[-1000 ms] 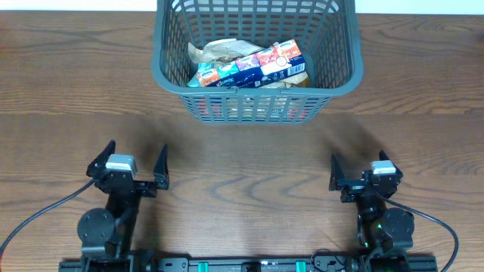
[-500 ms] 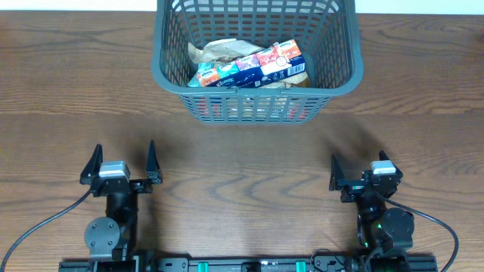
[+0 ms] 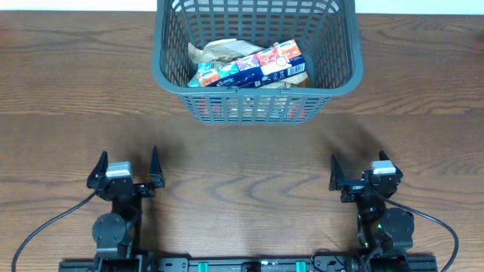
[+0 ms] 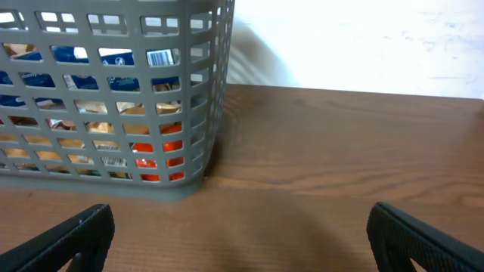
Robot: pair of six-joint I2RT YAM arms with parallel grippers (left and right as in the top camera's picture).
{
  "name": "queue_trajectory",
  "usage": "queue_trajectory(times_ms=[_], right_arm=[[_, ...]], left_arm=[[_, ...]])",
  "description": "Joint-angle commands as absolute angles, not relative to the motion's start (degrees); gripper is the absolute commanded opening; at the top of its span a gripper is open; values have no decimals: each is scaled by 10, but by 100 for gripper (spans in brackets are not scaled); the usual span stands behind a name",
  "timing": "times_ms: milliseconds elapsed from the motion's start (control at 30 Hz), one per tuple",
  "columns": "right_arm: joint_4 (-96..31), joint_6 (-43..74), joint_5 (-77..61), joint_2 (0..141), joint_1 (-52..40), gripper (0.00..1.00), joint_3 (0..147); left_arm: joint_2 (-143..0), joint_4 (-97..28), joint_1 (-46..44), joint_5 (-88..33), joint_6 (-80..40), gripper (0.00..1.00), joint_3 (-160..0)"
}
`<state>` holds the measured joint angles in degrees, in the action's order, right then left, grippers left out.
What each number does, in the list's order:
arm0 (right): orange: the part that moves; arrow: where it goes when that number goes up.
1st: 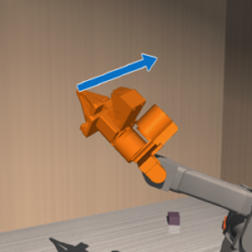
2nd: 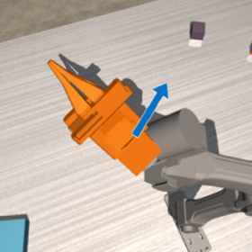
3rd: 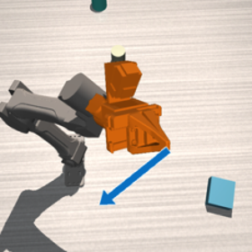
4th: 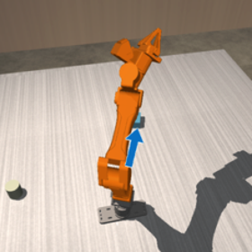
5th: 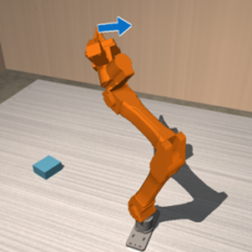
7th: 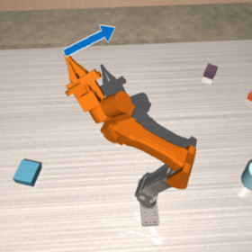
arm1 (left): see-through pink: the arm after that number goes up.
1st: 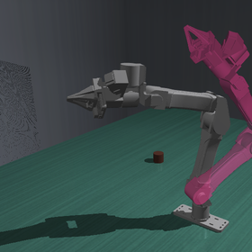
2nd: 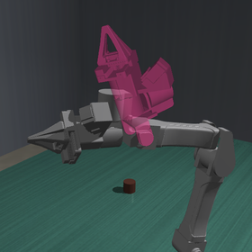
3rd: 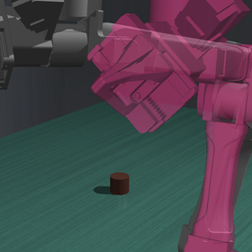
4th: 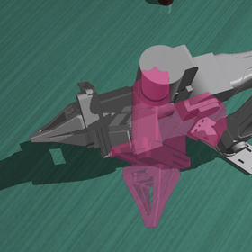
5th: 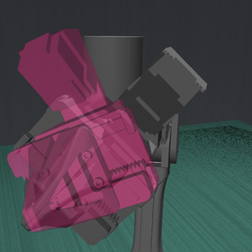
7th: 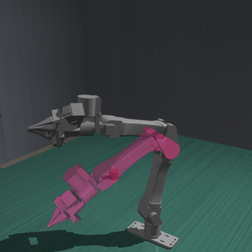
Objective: Pack container
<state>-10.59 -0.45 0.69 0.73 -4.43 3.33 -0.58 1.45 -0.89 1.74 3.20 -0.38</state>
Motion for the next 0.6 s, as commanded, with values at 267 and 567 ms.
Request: queue_trajectory(times_ms=[267,567], right_arm=[[-105,4,10,4,-53,99,31],[-105,4,10,4,-53,99,31]], left_arm=[[-1,-41,-11,20,25,99,-2],[-1,-42,-11,2,22,99,-2]])
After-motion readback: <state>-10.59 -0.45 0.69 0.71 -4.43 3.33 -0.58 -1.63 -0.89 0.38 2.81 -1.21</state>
